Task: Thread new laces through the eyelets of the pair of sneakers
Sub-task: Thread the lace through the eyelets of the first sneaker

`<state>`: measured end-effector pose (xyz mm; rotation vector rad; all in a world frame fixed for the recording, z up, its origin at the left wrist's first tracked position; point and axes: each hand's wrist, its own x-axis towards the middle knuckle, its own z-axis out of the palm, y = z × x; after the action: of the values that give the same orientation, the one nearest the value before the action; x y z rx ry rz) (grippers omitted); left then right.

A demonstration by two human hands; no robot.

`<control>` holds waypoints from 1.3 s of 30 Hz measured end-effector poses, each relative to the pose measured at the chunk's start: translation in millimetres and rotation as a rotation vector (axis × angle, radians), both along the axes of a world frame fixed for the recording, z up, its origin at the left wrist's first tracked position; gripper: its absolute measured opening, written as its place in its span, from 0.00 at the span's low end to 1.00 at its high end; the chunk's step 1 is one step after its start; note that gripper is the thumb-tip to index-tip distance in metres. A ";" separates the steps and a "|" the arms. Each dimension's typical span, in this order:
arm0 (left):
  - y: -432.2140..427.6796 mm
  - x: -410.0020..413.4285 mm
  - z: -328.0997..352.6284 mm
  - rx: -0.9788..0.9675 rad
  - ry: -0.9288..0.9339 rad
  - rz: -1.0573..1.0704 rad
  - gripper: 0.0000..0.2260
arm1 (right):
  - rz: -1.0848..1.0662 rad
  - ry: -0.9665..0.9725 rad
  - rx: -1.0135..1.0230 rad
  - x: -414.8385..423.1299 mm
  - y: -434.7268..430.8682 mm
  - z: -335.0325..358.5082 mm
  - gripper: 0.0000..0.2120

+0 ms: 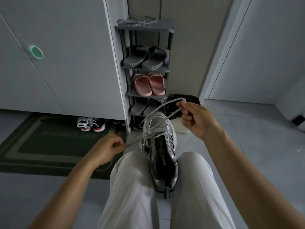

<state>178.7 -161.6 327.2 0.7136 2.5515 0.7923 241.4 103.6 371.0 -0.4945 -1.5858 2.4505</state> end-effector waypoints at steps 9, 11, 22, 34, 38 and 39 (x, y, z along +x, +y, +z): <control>56.6 14.0 33.6 0.461 -0.312 0.225 0.21 | 0.307 0.115 1.147 10.6 -80.8 -31.8 0.07; 76.5 7.4 47.6 0.583 -0.559 0.161 0.20 | 0.309 0.133 1.333 16.7 -97.1 -40.3 0.11; 84.0 1.3 50.7 0.242 -0.034 -0.034 0.11 | -0.047 -0.236 1.081 26.6 -52.6 -49.3 0.13; 88.2 55.1 4.0 -0.001 0.392 0.063 0.12 | -0.027 -0.297 0.614 38.9 -33.5 -48.8 0.12; 95.8 56.5 -3.0 0.068 0.492 0.099 0.09 | -0.015 -0.267 0.380 40.9 -31.1 -50.7 0.14; 96.9 55.8 -3.5 0.064 0.510 0.093 0.09 | -0.010 -0.263 0.346 41.4 -30.3 -51.7 0.14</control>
<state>234.6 -64.7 323.7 0.9210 3.0422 0.8066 282.8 73.2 319.4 -0.7827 -2.0484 2.1033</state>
